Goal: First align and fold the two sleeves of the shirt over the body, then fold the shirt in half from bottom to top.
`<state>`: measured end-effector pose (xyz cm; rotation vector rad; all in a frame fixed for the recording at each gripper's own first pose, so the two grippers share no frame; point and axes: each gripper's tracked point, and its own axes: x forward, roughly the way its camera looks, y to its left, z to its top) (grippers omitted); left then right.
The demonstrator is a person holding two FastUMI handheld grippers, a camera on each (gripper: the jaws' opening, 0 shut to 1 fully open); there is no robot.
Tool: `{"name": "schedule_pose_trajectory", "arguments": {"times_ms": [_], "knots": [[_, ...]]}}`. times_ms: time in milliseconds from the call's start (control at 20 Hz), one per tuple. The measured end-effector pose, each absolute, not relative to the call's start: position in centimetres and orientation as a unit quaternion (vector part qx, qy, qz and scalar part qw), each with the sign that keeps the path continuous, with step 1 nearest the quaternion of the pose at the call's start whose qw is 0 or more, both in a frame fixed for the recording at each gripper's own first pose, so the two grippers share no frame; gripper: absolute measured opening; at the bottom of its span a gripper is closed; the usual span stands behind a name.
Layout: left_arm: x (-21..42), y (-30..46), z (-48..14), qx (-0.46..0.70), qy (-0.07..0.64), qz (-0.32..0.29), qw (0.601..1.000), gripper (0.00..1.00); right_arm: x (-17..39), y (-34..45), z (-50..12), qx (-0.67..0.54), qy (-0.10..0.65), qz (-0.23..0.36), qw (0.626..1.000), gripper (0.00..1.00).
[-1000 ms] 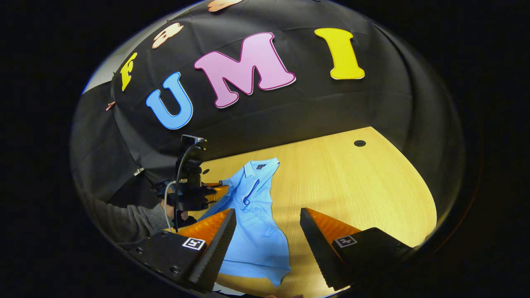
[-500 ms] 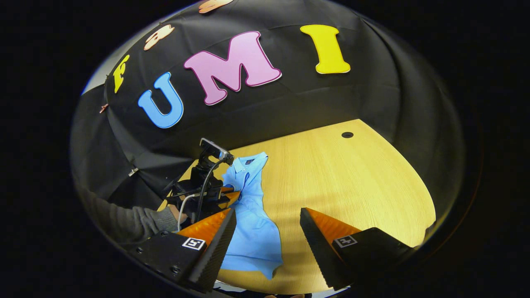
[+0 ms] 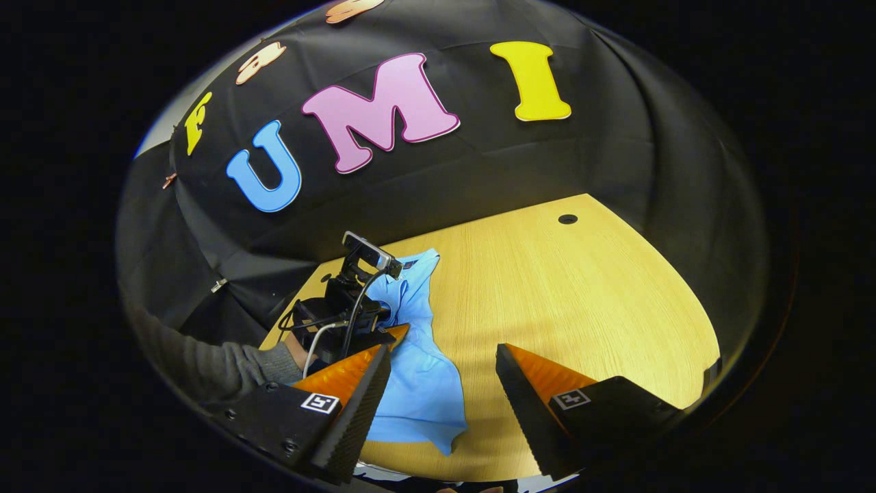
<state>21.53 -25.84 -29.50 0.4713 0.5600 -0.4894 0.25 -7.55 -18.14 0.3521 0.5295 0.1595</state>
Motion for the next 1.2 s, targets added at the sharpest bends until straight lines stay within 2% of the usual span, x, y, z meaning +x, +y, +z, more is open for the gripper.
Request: {"name": "schedule_pose_trajectory", "arguments": {"times_ms": [100,250,300,600,850,1200], "knots": [[21.4,-25.9,-29.3,0.224,0.269,-0.237,0.906,0.74,0.2,-7.5,-18.0,0.174,0.26,0.078,0.947,0.97],[21.1,-25.8,-28.8,0.219,0.264,-0.236,0.909,0.95,-0.1,-7.5,-18.0,0.174,0.26,0.076,0.947,0.97],[21.1,-25.5,-28.4,0.22,0.26,-0.231,0.911,0.98,-0.3,-7.5,-17.9,0.174,0.26,0.076,0.947,0.97],[19.0,-22.3,-24.4,0.187,0.23,-0.204,0.933,0.99,-1.6,-6.6,-18.6,0.16,0.268,0.08,0.947,0.97],[13.0,-15.2,-21.1,0.131,0.218,-0.162,0.953,0.99,-3.9,-5.4,-21.8,0.117,0.3,0.078,0.944,0.97],[2.8,-5.1,-26.0,0.119,0.286,-0.117,0.943,0.98,-7.2,-2.9,-28.6,0.035,0.361,0.086,0.928,0.98]]}}
